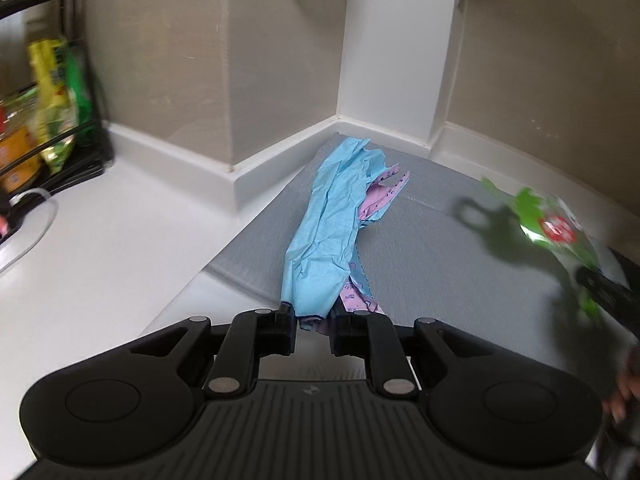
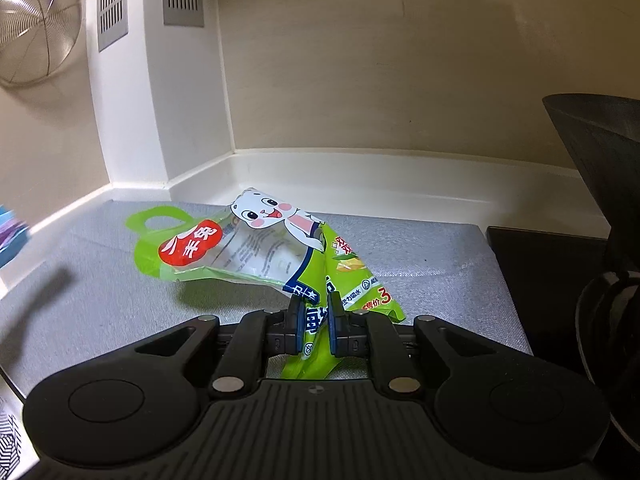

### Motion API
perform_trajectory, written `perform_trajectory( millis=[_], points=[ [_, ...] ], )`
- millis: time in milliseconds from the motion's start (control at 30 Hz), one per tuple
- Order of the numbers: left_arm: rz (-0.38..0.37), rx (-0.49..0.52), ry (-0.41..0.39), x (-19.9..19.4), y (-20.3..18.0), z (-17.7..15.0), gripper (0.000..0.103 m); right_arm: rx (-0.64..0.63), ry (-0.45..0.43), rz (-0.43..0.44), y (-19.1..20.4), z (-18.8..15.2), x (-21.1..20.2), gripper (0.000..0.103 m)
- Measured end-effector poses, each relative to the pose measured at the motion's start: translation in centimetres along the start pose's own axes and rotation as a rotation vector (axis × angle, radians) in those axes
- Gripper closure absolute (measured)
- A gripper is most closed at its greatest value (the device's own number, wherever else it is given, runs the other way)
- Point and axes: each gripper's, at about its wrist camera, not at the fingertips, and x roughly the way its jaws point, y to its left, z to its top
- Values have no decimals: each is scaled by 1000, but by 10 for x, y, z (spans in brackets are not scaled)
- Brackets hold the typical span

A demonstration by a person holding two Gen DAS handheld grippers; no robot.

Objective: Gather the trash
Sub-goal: 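Grasp the blue rubber glove with the left gripper while the right gripper holds the snack bag, then carry the glove with the left gripper while the right gripper carries the snack bag toward the bin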

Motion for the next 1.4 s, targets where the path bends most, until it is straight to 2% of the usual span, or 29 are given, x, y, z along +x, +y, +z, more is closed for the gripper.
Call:
perform_trajectory(
  millis=[267,400,533,667,967,1200,1400],
  points=[
    [11,-64,-45,-121,43,-75,86,-12,-52,-8,4,0,-5,91],
    [78,-75,-63,-183,74,-116,86,-32,-103,-4,7,-4,-18,91],
    [169,-67,-85,-225,97,-149,86,-30,-122,-4,12,-8,-45,91],
    [197,-111,-72,-244,111,-177,86,-68,-178,41,22,-17,-96,91],
    [118,-145,-26,-258,117,-230,86,-158,-252,200,29,-57,-225,91],
    [132,-106,-60,-275,120,-258,86,-179,-158,356,34,-99,-302,91],
    [156,-93,-61,-286,121,-278,86,-260,-46,454,52,-147,-345,91]
  ],
)
